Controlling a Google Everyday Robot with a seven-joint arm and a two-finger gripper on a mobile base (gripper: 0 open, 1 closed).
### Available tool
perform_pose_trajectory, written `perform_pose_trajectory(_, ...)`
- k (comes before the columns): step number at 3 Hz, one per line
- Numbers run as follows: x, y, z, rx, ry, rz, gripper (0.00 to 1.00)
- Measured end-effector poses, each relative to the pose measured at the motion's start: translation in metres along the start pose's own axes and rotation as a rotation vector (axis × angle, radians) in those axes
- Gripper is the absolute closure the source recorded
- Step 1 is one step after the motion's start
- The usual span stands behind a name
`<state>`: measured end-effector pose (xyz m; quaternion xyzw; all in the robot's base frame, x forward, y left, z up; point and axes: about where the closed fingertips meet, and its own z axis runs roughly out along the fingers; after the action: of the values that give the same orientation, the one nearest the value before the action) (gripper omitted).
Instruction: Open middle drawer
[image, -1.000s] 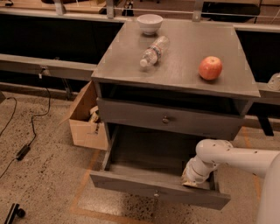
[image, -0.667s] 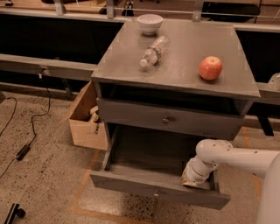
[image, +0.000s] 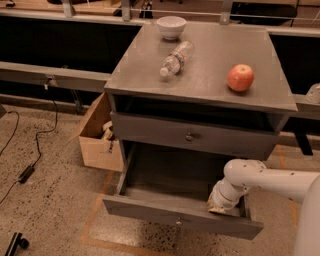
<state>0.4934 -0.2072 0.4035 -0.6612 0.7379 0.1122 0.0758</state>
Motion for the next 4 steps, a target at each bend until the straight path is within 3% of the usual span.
perform_pose_trajectory(3,0.0000,0.0000,0.0000,0.000,0.000,0.000,1.00)
perform_pose_trajectory(4,-0.0002,0.0005,-0.0028,0.032,0.000,-0.010,1.00)
